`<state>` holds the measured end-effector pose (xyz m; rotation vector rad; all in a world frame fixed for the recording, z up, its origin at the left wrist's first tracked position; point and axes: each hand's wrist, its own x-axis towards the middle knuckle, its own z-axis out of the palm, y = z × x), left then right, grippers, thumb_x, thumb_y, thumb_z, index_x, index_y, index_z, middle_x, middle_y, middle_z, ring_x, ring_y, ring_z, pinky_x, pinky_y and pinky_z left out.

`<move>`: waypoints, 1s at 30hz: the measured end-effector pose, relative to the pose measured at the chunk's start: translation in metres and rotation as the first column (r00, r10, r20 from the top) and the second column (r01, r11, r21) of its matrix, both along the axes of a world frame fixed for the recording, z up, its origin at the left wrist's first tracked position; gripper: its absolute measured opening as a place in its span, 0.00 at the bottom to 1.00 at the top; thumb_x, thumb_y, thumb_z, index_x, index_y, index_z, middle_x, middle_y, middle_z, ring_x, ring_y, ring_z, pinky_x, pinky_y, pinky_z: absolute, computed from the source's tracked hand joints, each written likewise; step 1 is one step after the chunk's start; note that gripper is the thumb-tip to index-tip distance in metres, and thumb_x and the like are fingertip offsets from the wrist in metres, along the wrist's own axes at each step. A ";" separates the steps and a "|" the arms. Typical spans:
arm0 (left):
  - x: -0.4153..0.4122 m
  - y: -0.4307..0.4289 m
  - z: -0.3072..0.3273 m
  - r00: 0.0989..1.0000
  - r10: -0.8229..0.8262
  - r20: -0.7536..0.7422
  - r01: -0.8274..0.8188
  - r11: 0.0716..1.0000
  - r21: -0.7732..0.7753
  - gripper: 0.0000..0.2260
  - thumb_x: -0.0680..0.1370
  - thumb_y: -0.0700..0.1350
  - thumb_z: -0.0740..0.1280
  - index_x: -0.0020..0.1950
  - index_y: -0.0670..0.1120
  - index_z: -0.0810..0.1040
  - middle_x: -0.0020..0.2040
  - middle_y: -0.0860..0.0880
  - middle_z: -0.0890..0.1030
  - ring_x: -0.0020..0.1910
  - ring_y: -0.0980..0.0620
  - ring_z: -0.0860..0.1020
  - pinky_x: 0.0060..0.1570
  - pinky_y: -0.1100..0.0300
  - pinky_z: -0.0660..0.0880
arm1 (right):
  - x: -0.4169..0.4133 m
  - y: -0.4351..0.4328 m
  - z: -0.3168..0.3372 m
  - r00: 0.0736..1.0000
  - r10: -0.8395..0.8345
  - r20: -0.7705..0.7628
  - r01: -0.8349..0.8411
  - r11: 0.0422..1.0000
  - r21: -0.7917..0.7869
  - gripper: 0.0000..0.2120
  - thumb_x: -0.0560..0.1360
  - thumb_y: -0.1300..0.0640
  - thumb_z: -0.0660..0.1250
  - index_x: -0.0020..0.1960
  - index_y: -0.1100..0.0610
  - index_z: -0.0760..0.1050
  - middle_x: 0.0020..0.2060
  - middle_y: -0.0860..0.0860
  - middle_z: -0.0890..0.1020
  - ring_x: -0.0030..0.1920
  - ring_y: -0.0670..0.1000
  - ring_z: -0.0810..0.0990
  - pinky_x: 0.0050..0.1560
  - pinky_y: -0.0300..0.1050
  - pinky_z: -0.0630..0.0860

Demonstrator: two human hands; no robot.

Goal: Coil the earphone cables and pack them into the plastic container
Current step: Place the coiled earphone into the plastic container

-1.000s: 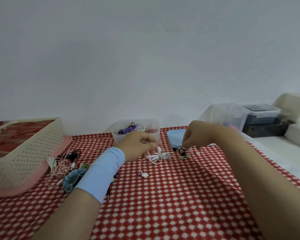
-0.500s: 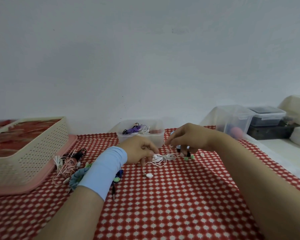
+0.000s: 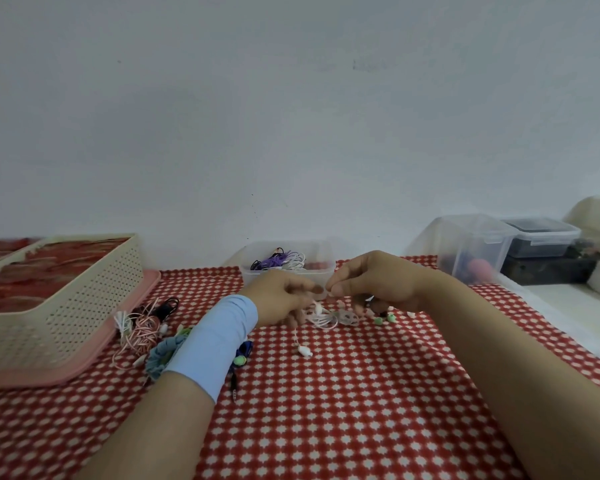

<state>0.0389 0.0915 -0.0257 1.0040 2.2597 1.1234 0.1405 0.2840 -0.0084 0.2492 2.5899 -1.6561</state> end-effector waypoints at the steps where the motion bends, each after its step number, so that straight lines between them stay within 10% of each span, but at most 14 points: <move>1: 0.000 0.000 0.001 0.996 0.051 0.068 -0.057 0.993 0.099 0.09 0.78 0.39 0.69 0.57 0.48 0.83 0.40 0.43 0.84 0.35 0.51 0.81 0.41 0.61 0.82 | 0.000 0.001 0.001 1.000 0.008 -0.002 -0.008 1.000 -0.017 0.07 0.78 0.61 0.72 0.54 0.62 0.84 0.42 0.56 0.86 0.30 0.48 0.78 0.24 0.37 0.66; 8: 0.007 0.000 0.007 0.937 0.018 0.349 -0.166 0.902 0.400 0.09 0.79 0.35 0.66 0.48 0.45 0.85 0.42 0.49 0.85 0.40 0.50 0.82 0.43 0.57 0.82 | -0.004 -0.008 -0.002 0.999 -0.021 0.025 0.022 1.000 -0.013 0.05 0.78 0.62 0.72 0.51 0.59 0.86 0.43 0.55 0.88 0.31 0.47 0.78 0.25 0.37 0.68; 30: 0.011 0.004 0.009 0.982 0.030 0.186 -0.107 0.903 0.416 0.10 0.80 0.36 0.66 0.55 0.45 0.85 0.45 0.39 0.84 0.39 0.51 0.84 0.44 0.56 0.83 | -0.003 -0.013 0.007 0.998 -0.049 0.043 0.058 0.972 -0.228 0.05 0.79 0.62 0.70 0.49 0.63 0.84 0.40 0.54 0.86 0.27 0.45 0.75 0.23 0.35 0.65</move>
